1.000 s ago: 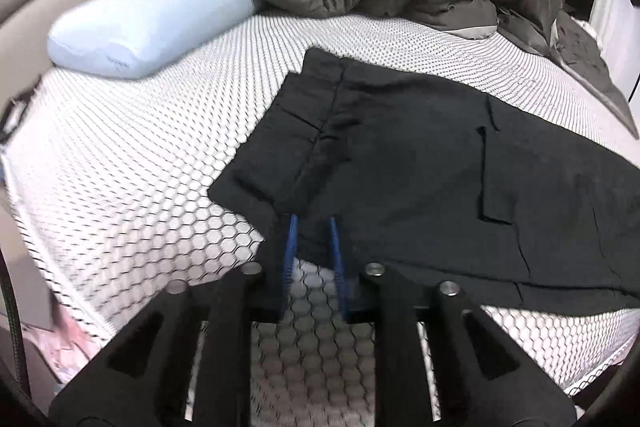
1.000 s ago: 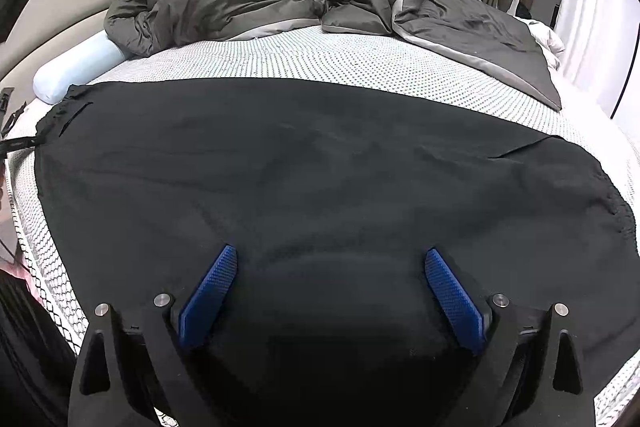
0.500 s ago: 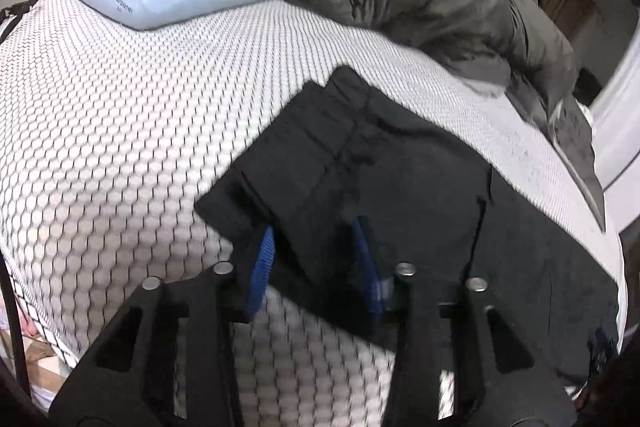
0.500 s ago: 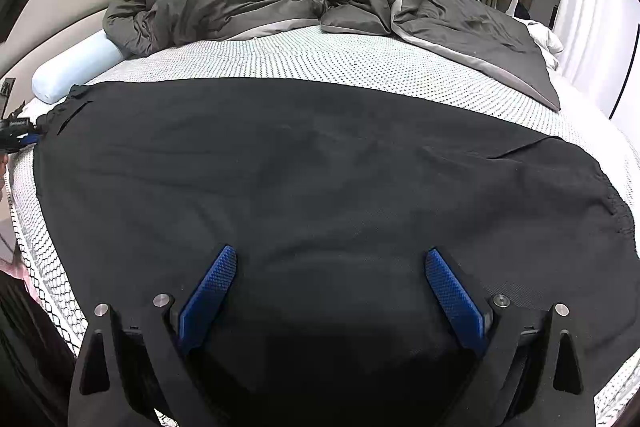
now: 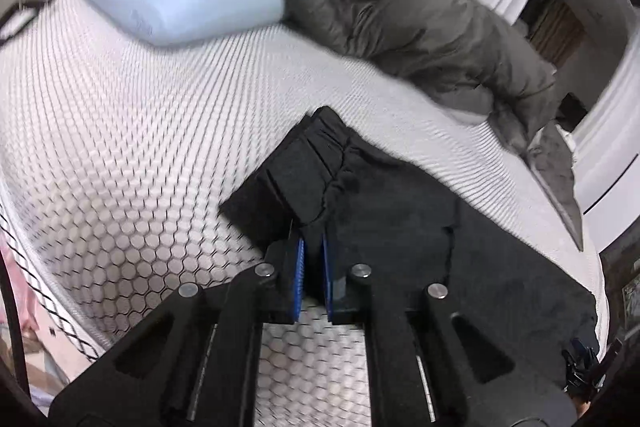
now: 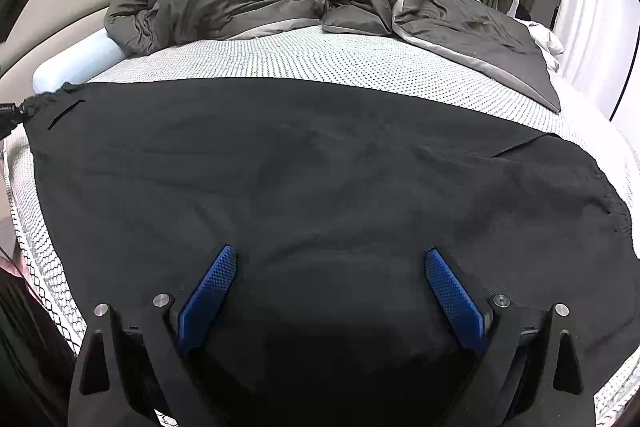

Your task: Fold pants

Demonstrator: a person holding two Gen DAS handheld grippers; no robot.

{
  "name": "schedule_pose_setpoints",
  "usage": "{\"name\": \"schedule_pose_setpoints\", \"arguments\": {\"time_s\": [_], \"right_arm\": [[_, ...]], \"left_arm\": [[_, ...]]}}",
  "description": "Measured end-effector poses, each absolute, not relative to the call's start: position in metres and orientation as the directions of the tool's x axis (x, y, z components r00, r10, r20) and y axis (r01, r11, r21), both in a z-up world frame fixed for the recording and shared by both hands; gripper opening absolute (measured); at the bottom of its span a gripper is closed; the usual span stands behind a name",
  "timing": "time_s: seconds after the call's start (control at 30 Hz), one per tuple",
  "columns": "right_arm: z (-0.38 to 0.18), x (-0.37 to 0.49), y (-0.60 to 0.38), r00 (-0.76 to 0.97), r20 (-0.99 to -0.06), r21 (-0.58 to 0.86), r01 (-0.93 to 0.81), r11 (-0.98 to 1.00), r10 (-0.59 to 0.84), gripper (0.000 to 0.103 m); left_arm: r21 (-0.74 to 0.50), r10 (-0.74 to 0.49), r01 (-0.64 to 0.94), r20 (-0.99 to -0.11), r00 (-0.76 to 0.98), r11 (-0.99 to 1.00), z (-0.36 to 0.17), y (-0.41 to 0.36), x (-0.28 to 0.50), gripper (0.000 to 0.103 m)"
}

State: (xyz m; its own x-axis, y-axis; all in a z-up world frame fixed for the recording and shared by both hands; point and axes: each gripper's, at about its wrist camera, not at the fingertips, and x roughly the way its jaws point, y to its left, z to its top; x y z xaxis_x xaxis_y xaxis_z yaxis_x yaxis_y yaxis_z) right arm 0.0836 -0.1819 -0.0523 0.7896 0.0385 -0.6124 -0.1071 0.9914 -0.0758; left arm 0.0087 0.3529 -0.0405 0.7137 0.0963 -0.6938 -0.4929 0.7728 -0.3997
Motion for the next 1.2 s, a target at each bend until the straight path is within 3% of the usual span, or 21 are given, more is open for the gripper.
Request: {"name": "schedule_pose_setpoints", "arguments": {"time_s": [0.1, 0.27, 0.33, 0.4, 0.57, 0.67, 0.73, 0.77, 0.83, 0.87, 1.07, 1.2], "right_arm": [[-0.052, 0.085, -0.183, 0.790, -0.612, -0.075, -0.113, 0.991, 0.044, 0.097], [-0.051, 0.086, -0.186, 0.789, -0.613, -0.080, -0.115, 0.990, 0.042, 0.097], [-0.048, 0.085, -0.187, 0.793, -0.608, -0.078, -0.106, 0.991, 0.037, 0.097], [-0.045, 0.082, -0.186, 0.799, -0.600, -0.070, -0.113, 0.991, 0.048, 0.097], [-0.047, 0.081, -0.179, 0.801, -0.595, -0.085, -0.145, 0.986, 0.067, 0.097], [-0.049, 0.082, -0.179, 0.799, -0.598, -0.090, -0.147, 0.985, 0.065, 0.097], [-0.049, 0.083, -0.182, 0.795, -0.602, -0.075, -0.154, 0.985, 0.079, 0.097], [-0.050, 0.083, -0.183, 0.793, -0.604, -0.070, -0.154, 0.986, 0.081, 0.097], [-0.051, 0.083, -0.184, 0.791, -0.606, -0.067, -0.154, 0.986, 0.082, 0.097], [-0.051, 0.083, -0.184, 0.791, -0.607, -0.070, -0.155, 0.985, 0.081, 0.097], [-0.050, 0.082, -0.184, 0.788, -0.612, -0.075, -0.150, 0.986, 0.073, 0.097], [-0.050, 0.082, -0.182, 0.787, -0.613, -0.083, -0.151, 0.985, 0.069, 0.097]], "left_arm": [[-0.400, 0.074, -0.510, -0.729, 0.681, 0.762, -0.068, 0.360, 0.021, 0.006], [-0.365, 0.101, -0.508, -0.728, 0.678, 0.780, -0.064, 0.353, 0.018, 0.009], [-0.309, 0.151, -0.528, -0.738, 0.658, 0.791, -0.055, 0.345, 0.012, 0.019], [-0.255, 0.209, -0.554, -0.740, 0.640, 0.793, -0.046, 0.333, 0.007, 0.050], [-0.138, 0.203, -0.402, -0.691, 0.694, 0.905, -0.023, 0.276, 0.019, 0.067], [-0.069, 0.202, -0.356, -0.716, 0.668, 0.932, -0.031, 0.266, 0.048, 0.065], [-0.063, 0.194, -0.364, -0.756, 0.625, 0.929, -0.046, 0.275, 0.070, 0.045], [-0.059, 0.201, -0.386, -0.777, 0.597, 0.921, -0.056, 0.285, 0.080, 0.028], [-0.079, 0.211, -0.427, -0.779, 0.590, 0.901, -0.067, 0.307, 0.083, 0.015], [-0.105, 0.204, -0.442, -0.777, 0.595, 0.891, -0.068, 0.316, 0.082, 0.001], [-0.117, 0.162, -0.384, -0.767, 0.621, 0.916, -0.050, 0.304, 0.082, 0.003], [-0.061, 0.115, -0.258, -0.782, 0.613, 0.964, -0.052, 0.275, 0.097, 0.018]]}}
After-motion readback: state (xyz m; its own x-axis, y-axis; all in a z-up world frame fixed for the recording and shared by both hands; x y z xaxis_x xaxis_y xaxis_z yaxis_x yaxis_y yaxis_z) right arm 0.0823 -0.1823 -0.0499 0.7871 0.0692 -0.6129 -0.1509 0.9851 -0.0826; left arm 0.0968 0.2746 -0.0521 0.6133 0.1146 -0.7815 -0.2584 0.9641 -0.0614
